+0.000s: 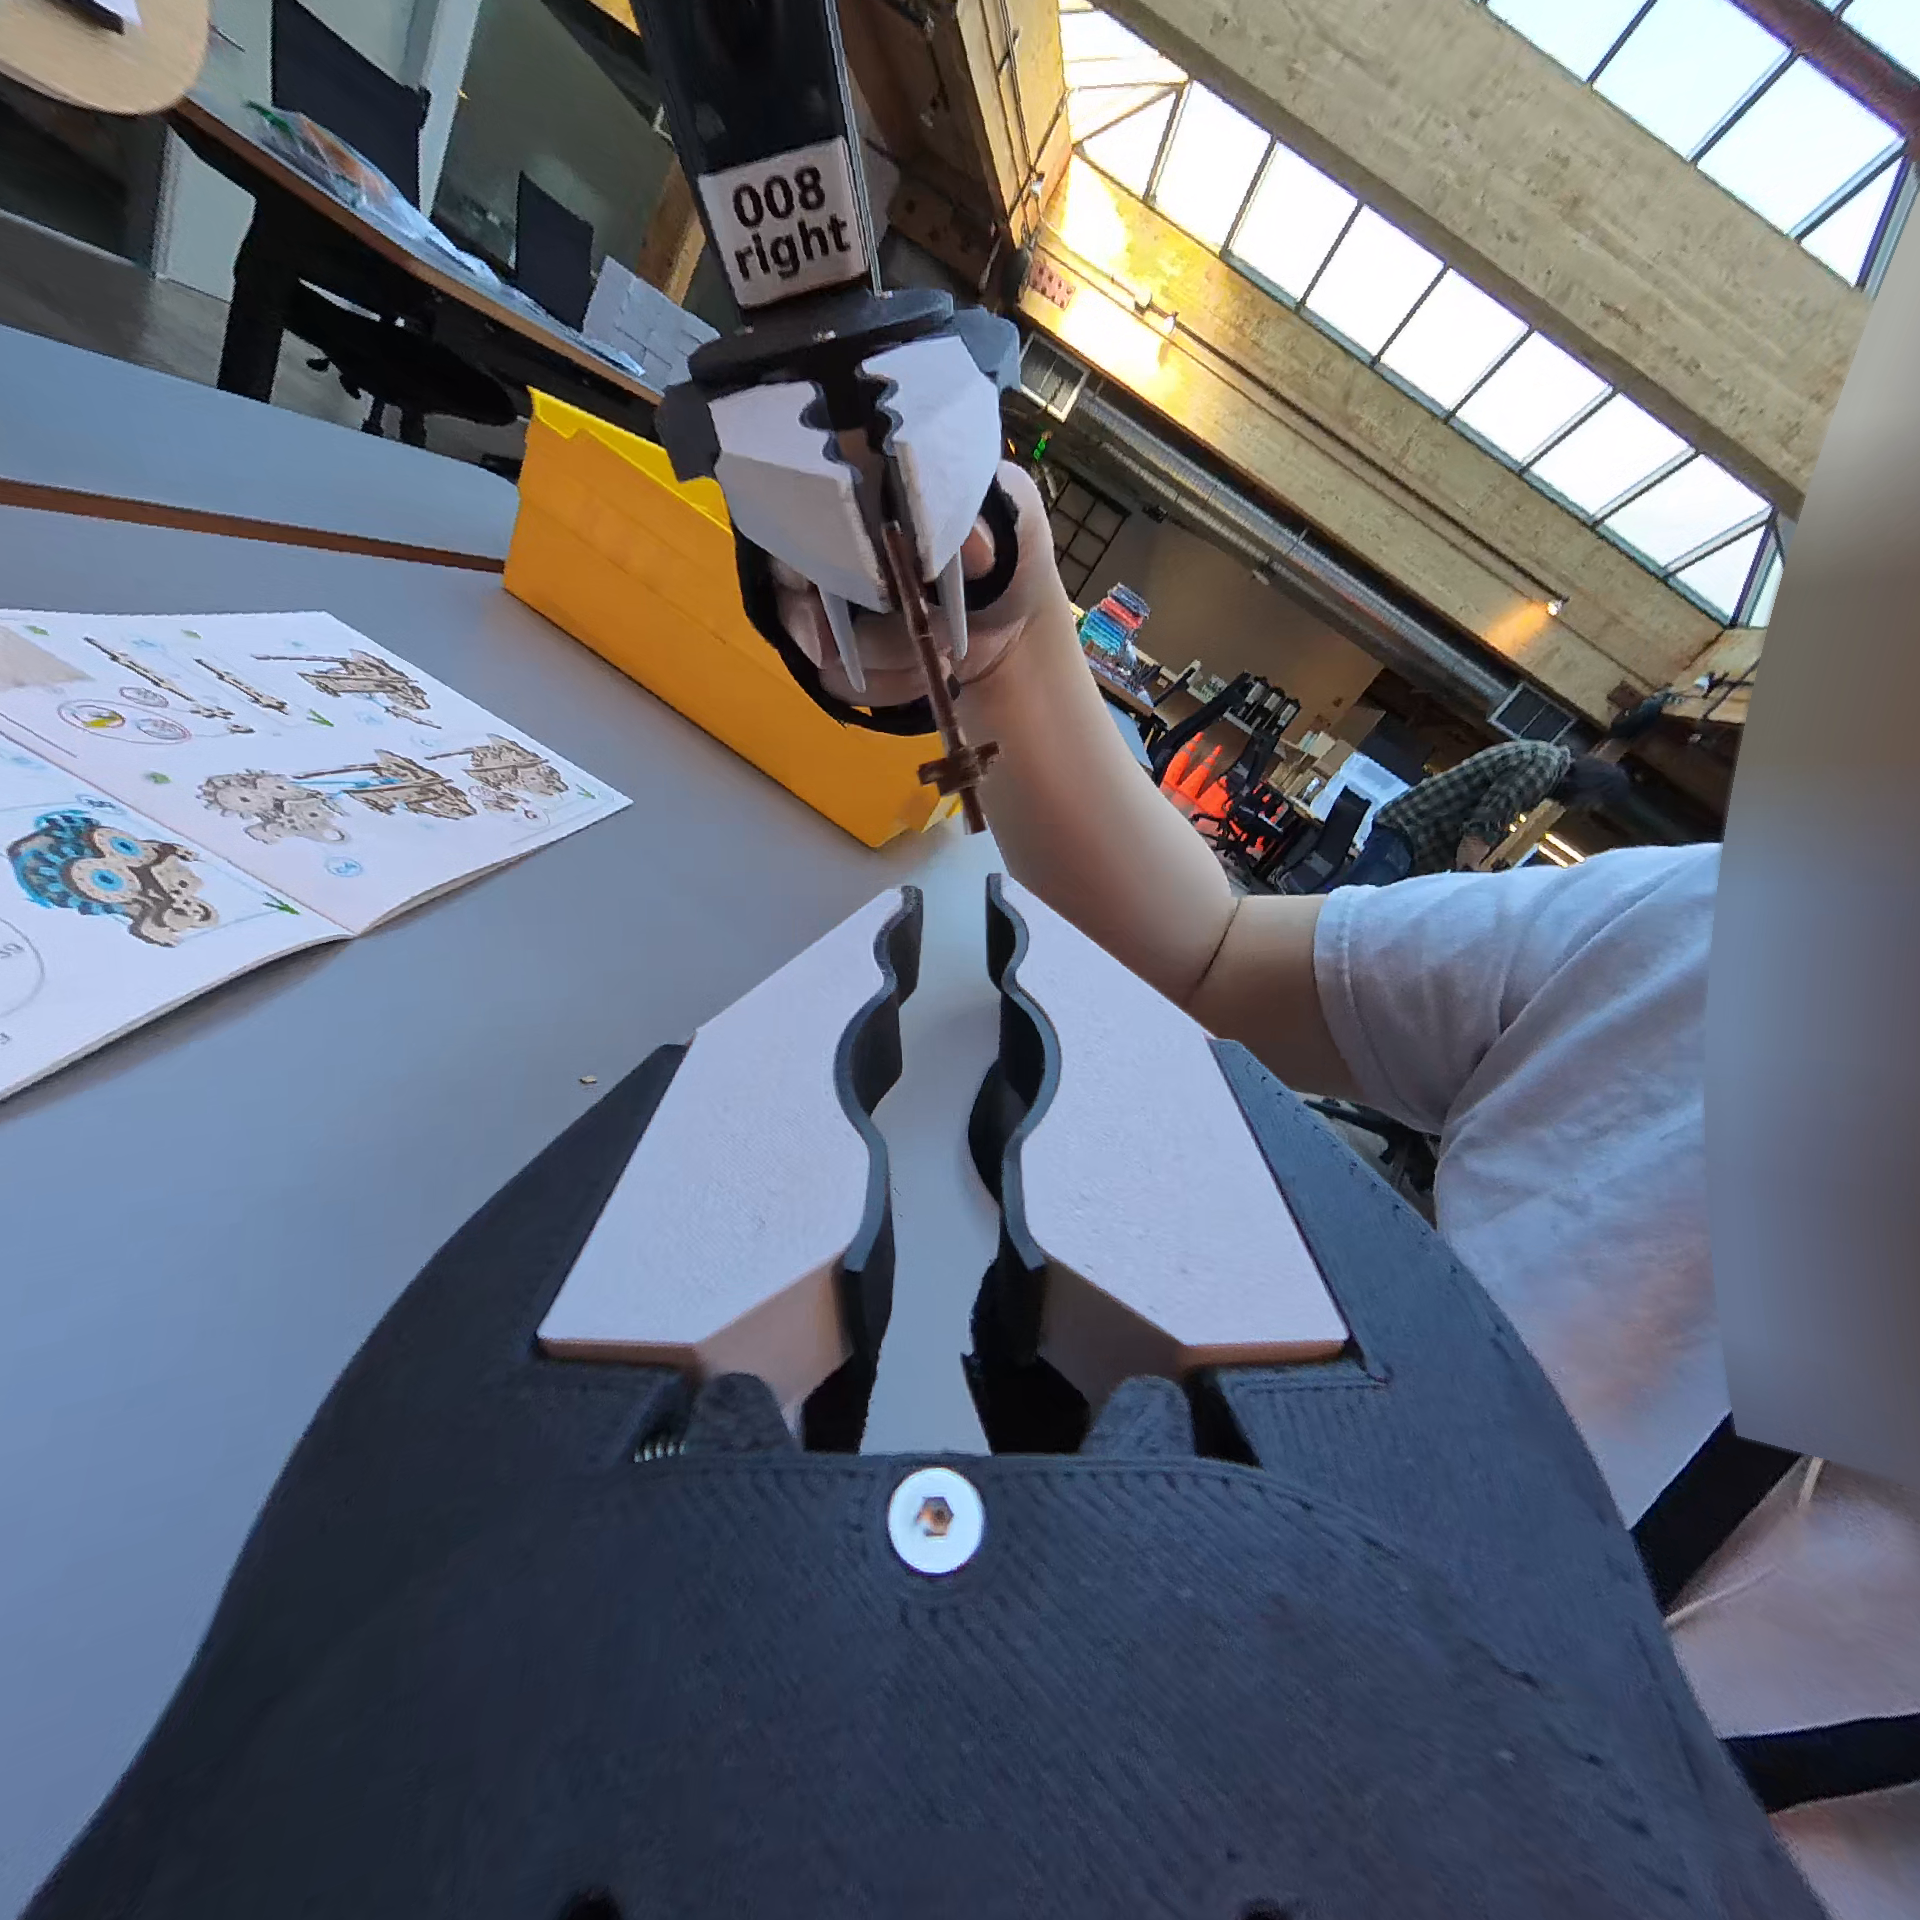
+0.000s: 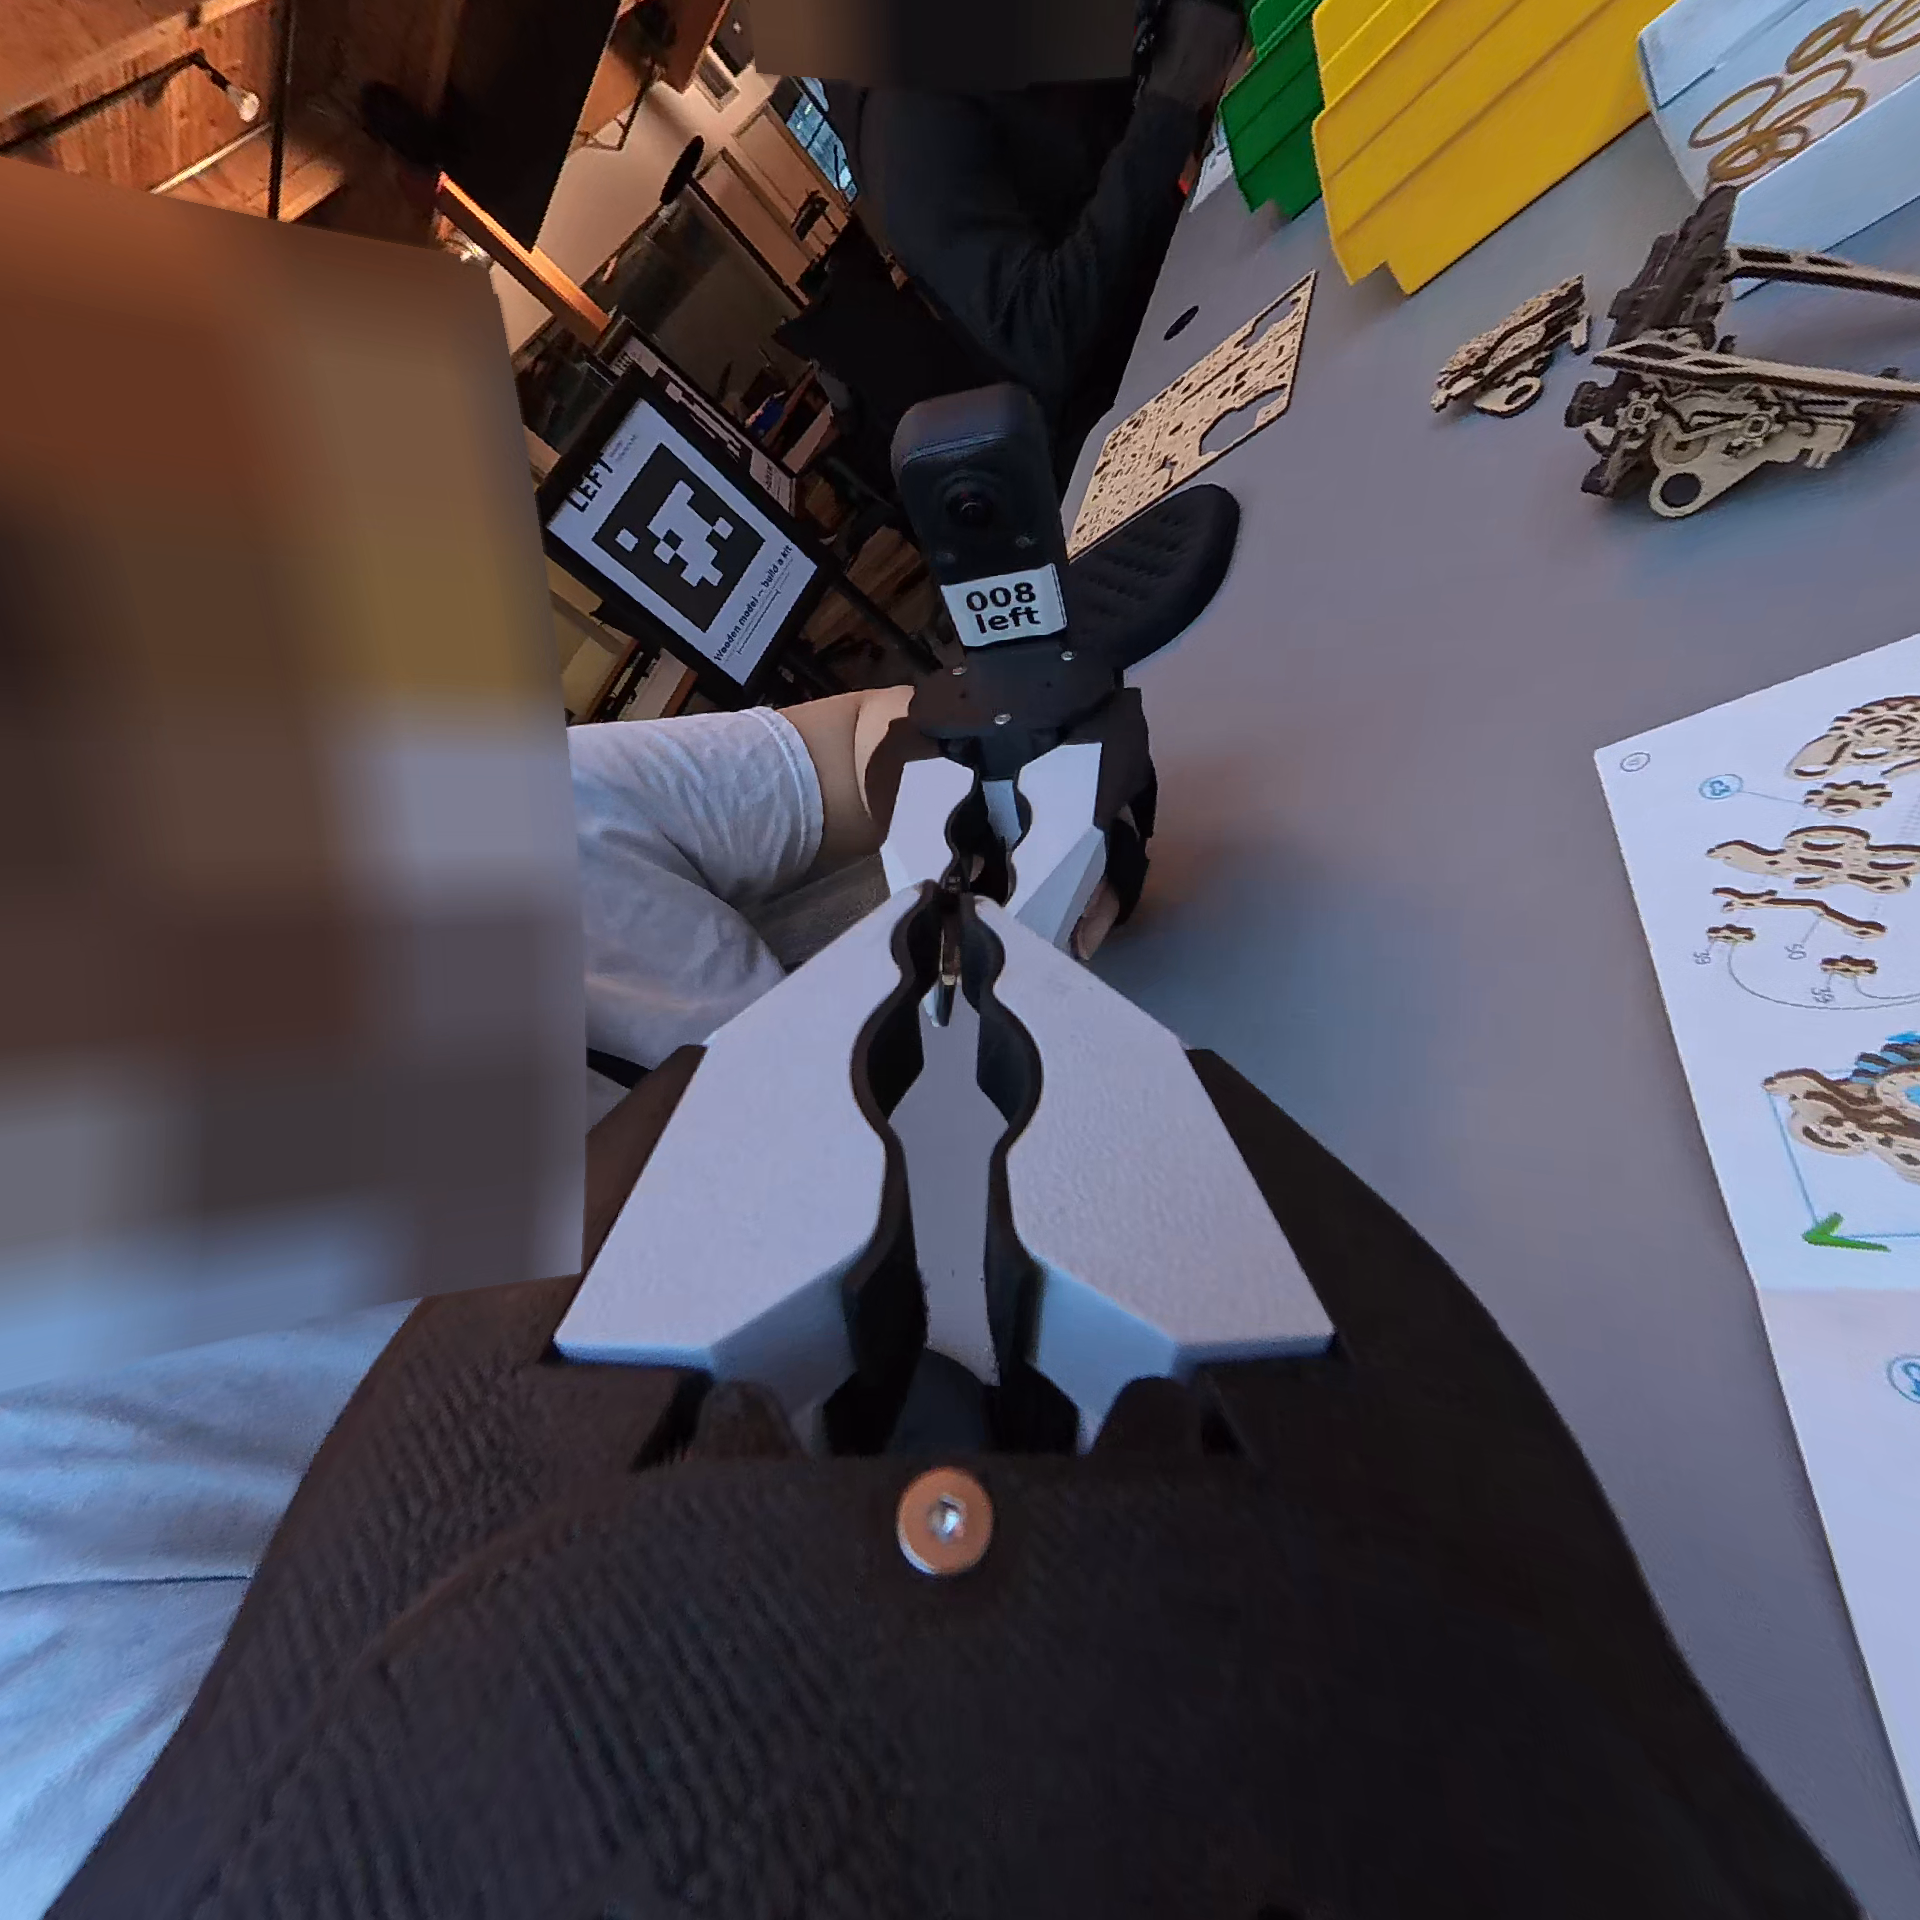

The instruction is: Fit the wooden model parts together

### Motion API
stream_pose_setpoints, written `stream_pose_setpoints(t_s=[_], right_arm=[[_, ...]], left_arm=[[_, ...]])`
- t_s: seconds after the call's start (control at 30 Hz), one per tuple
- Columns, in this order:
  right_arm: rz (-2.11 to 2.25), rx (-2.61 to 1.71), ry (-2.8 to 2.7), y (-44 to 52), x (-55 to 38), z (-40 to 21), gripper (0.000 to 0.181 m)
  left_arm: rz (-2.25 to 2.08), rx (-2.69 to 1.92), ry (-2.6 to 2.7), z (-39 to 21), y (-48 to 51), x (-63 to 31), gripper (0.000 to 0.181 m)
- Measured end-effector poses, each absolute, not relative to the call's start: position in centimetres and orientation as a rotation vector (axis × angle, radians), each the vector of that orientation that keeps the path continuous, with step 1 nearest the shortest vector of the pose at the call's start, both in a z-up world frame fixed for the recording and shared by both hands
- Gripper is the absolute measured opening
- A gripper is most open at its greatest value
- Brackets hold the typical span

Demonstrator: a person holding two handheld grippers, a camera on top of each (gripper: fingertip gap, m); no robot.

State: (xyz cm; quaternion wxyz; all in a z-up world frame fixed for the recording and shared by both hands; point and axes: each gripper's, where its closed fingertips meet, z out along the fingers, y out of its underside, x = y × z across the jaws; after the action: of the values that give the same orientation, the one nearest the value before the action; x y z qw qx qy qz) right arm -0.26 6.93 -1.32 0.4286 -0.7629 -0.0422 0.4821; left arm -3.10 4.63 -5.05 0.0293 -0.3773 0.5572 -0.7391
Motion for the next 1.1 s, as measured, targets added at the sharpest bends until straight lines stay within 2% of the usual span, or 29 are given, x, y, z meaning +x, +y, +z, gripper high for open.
stream_pose_setpoints(t_s=[0.37, 0.97, 1.1], right_arm=[[1.200, -1.919, -0.156, 7.4, -1.1, -2.6, 0.000], [1.058, -1.847, -0.329, 7.7, -1.2, -3.0, 0.000], [0.979, -1.922, -0.470, 7.3, -2.5, -4.8, 0.004]], left_arm=[[-2.340, -1.181, 1.708, -5.2, 4.7, -3.2, 0.001], [-2.232, -1.128, 1.727, -5.7, 5.5, -3.0, 0.001], [-2.278, -1.097, 1.684, -5.0, 5.9, -3.1, 0.000]])
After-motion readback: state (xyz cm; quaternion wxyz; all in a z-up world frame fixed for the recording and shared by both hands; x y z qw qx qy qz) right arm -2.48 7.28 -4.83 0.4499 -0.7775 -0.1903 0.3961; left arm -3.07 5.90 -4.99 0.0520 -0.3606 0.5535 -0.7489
